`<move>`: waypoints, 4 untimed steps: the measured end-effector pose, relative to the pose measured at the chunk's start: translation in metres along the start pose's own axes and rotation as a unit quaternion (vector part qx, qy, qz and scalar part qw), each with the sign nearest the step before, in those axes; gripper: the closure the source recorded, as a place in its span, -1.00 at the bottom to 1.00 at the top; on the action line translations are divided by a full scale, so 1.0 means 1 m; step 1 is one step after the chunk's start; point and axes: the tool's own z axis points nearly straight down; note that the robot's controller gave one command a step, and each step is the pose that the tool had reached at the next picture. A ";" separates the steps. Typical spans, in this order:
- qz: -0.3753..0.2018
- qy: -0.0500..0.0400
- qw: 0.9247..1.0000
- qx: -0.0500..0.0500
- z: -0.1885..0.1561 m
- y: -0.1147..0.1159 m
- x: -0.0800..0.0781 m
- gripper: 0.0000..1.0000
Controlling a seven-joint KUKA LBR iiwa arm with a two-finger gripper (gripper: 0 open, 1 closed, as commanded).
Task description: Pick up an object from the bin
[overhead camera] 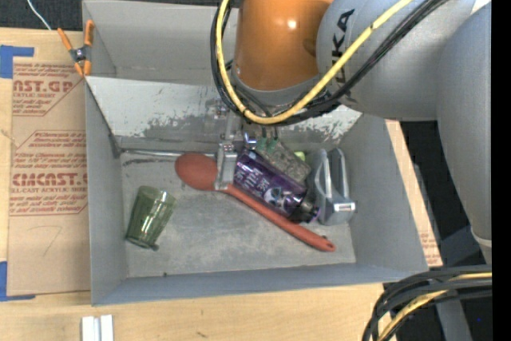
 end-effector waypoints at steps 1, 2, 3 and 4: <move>0.001 -0.004 1.000 -0.001 -0.005 -0.001 -0.001 -1.00; 0.094 -0.008 0.996 -0.003 0.149 -0.037 -0.003 -1.00; 0.171 -0.005 0.985 -0.002 0.061 -0.023 0.002 -1.00; 0.173 -0.008 0.985 -0.004 0.121 -0.015 0.013 -1.00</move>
Offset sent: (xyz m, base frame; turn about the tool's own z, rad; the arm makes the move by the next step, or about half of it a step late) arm -0.0015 -0.0395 -0.1512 0.1888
